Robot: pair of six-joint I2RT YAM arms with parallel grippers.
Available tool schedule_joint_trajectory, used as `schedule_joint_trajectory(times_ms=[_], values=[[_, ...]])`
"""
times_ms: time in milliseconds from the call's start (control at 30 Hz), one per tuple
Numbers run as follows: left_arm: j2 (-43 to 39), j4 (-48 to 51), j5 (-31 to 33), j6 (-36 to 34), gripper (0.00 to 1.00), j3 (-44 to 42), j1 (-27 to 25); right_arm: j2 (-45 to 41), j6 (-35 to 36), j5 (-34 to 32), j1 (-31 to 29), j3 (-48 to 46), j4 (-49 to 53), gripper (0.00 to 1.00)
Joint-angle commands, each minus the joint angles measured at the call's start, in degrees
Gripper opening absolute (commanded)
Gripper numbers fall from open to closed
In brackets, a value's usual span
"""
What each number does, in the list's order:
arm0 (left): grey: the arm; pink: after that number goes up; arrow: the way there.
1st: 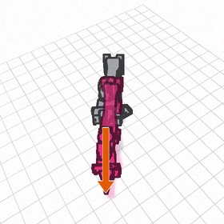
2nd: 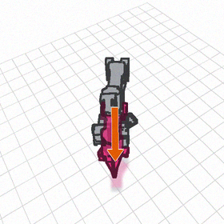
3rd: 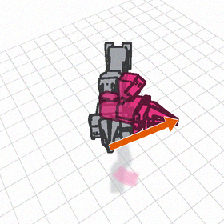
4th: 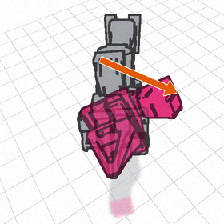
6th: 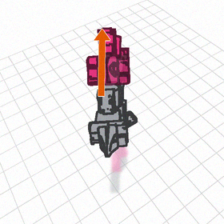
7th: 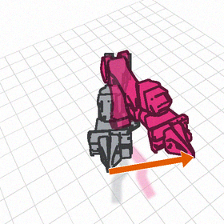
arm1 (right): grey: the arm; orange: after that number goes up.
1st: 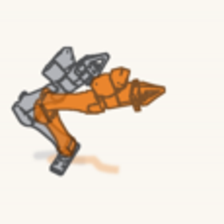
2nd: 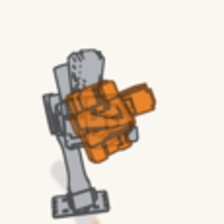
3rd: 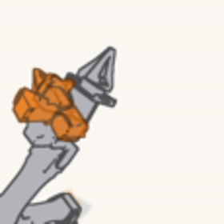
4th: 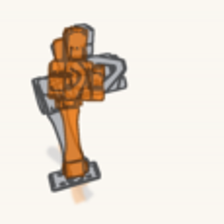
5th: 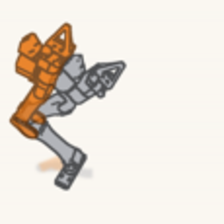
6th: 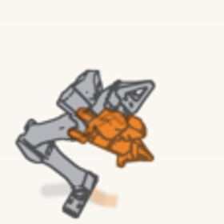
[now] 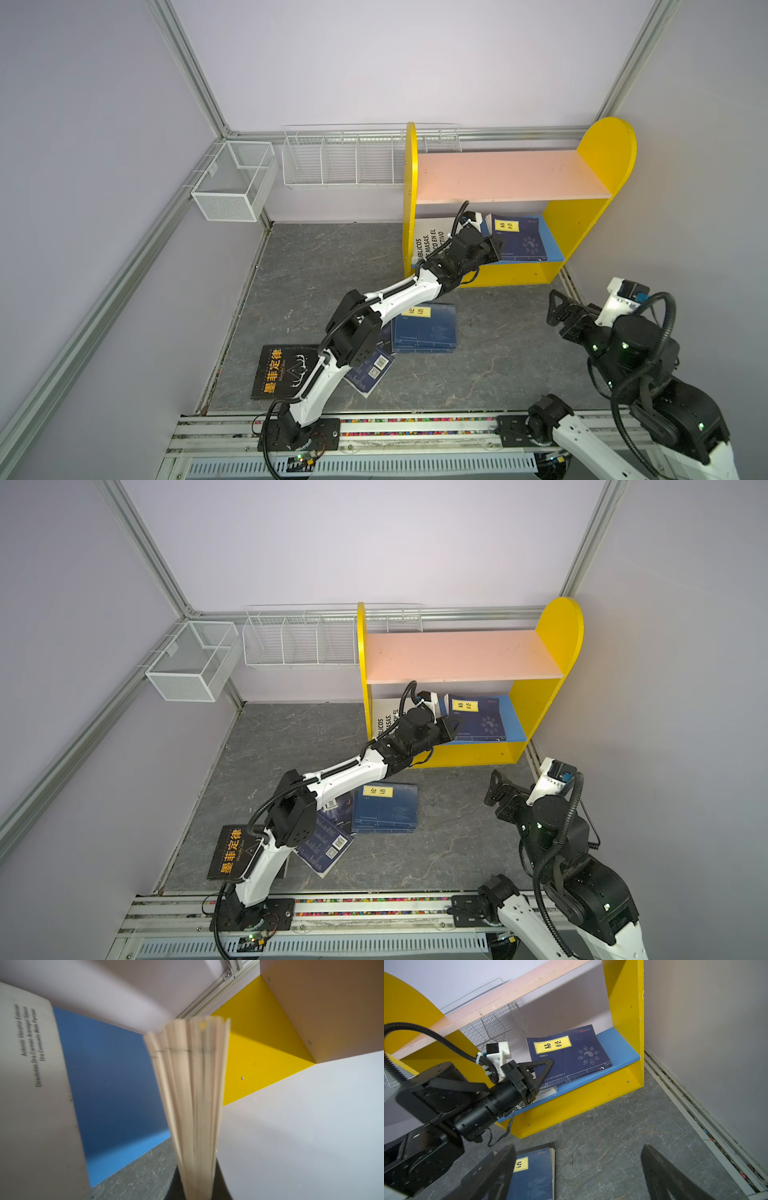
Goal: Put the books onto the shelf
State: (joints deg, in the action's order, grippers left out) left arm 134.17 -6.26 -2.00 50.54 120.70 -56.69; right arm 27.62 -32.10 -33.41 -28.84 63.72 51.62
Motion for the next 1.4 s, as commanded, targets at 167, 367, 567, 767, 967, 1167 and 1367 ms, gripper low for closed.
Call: schedule_joint_trajectory(times_ms=[167, 367, 567, 767, 967, 1167, 1367], values=[[2.6, 0.9, -1.3, 0.7, 0.0, 8.3, -0.6, -0.7, -0.4, -0.3, 0.3, 0.1, 1.3, 0.97], [-4.5, -2.5, -2.8, 2.0, 0.0, -1.2, -0.7, 0.5, 0.2, 0.2, 0.3, -1.0, -0.9, 0.95], [-13.1, -7.8, -1.6, 3.6, 0.0, -14.1, -0.8, -1.4, -0.8, 6.3, 0.3, -6.1, -9.0, 0.89], [-15.8, -9.6, -1.5, 3.8, 0.0, -17.3, -0.7, 2.9, -1.9, 9.6, 0.6, -5.3, -13.5, 0.89], [-16.8, -11.3, -1.9, 4.7, 0.0, -19.3, 0.5, 14.0, -5.5, 25.4, 10.4, -4.2, -21.8, 0.89], [-15.7, -13.3, -3.9, 6.9, 0.0, -18.6, 2.1, 16.6, -17.5, 48.5, 29.6, -11.4, -36.6, 0.91], [-14.3, -15.7, -6.9, 10.0, 0.0, -17.7, 3.3, 17.7, -25.5, 57.0, 33.1, -19.0, -46.7, 0.92]])
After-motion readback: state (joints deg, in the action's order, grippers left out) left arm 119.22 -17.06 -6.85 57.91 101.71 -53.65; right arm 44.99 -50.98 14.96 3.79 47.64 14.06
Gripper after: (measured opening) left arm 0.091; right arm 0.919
